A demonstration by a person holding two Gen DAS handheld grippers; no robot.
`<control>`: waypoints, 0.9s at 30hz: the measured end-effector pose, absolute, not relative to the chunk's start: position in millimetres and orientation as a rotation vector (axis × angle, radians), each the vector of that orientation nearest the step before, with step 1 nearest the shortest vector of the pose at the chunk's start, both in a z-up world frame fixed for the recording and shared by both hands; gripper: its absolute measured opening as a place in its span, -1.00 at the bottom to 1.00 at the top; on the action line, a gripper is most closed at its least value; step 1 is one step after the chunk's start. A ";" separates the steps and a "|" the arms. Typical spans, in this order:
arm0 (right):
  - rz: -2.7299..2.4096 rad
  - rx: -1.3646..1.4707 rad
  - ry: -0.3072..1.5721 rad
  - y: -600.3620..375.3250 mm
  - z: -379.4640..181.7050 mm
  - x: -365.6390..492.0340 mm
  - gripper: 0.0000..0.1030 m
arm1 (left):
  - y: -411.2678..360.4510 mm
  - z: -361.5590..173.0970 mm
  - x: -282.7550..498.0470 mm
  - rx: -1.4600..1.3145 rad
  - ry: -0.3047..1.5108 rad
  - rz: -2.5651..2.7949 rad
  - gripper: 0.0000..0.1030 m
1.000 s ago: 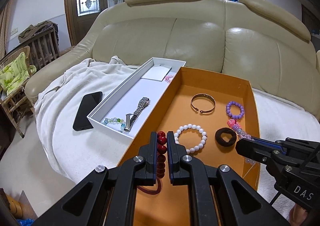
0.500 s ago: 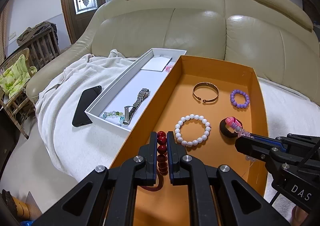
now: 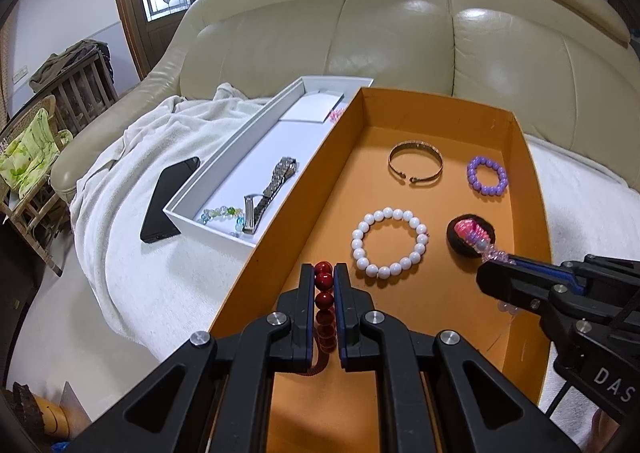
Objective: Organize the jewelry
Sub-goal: 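Release the pink-purple bracelet with the right while the left releases the red bracelet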
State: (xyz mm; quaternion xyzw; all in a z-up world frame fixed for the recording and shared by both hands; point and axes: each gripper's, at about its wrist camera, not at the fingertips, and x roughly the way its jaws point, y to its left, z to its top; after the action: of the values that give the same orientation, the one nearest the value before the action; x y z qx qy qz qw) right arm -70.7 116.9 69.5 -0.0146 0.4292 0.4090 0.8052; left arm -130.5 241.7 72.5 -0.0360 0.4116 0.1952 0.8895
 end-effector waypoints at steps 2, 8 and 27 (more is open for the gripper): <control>0.872 -0.031 0.925 117.6 68.8 -70.1 -0.82 | 242.9 69.9 -129.4 -0.077 0.871 0.411 -0.81; 0.868 0.001 0.962 114.5 65.4 -64.6 -0.82 | 246.8 64.8 -127.5 -0.086 0.906 0.426 -0.80; 0.798 -0.045 0.869 84.6 94.9 -84.5 -0.59 | 230.4 103.5 -144.4 0.006 0.828 0.576 0.37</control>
State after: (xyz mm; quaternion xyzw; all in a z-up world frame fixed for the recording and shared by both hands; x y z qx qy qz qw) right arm -84.5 84.6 95.0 -0.0211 0.4098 0.3762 0.8307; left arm -144.4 230.4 103.5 0.0028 0.3969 0.2760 0.8754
